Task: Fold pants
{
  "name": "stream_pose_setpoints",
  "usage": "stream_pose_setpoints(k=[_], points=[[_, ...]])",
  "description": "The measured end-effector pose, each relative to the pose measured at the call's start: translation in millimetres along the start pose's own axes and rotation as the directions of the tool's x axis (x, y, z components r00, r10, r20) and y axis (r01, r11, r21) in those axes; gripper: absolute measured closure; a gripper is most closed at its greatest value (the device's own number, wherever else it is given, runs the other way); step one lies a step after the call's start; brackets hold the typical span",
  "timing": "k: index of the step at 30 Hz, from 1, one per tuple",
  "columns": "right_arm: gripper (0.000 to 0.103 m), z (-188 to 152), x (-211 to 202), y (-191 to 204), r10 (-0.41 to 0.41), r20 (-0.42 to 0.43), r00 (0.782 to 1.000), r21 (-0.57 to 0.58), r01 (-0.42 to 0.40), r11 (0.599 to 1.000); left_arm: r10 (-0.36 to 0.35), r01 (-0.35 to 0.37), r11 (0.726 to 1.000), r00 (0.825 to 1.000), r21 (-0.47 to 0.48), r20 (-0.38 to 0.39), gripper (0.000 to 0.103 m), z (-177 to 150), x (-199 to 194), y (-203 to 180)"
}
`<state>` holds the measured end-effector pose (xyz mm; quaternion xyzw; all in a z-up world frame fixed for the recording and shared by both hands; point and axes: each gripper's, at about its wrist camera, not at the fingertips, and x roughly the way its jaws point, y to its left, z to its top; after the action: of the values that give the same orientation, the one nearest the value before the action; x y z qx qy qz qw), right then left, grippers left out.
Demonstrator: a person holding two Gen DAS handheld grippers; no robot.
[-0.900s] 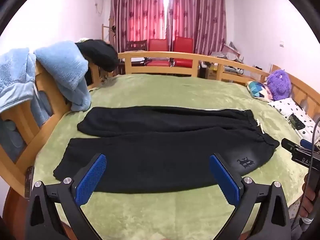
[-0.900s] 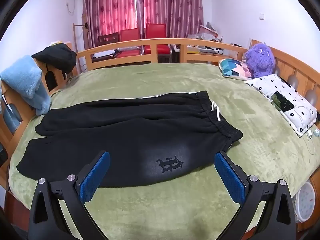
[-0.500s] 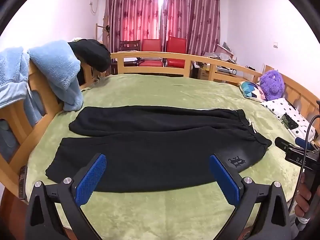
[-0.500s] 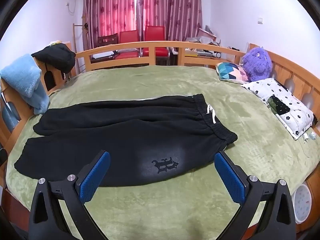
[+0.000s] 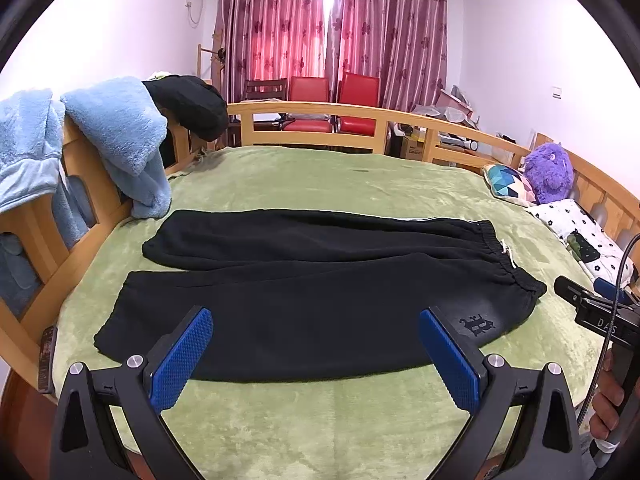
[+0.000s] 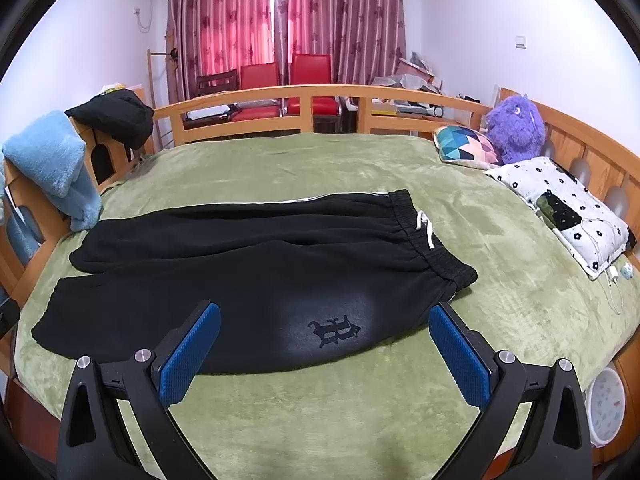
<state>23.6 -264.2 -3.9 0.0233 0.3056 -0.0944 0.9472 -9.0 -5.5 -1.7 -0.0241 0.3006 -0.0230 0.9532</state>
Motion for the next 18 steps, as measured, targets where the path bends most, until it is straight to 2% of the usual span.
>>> stream_pose_setpoints(k=[18], points=[[0.001, -0.1, 0.3, 6.2, 0.018, -0.002, 1.000, -0.007, -0.018, 1.000, 0.003, -0.003, 1.000, 1.000, -0.014, -0.011, 0.000, 1.1, 2.6, 1.5]])
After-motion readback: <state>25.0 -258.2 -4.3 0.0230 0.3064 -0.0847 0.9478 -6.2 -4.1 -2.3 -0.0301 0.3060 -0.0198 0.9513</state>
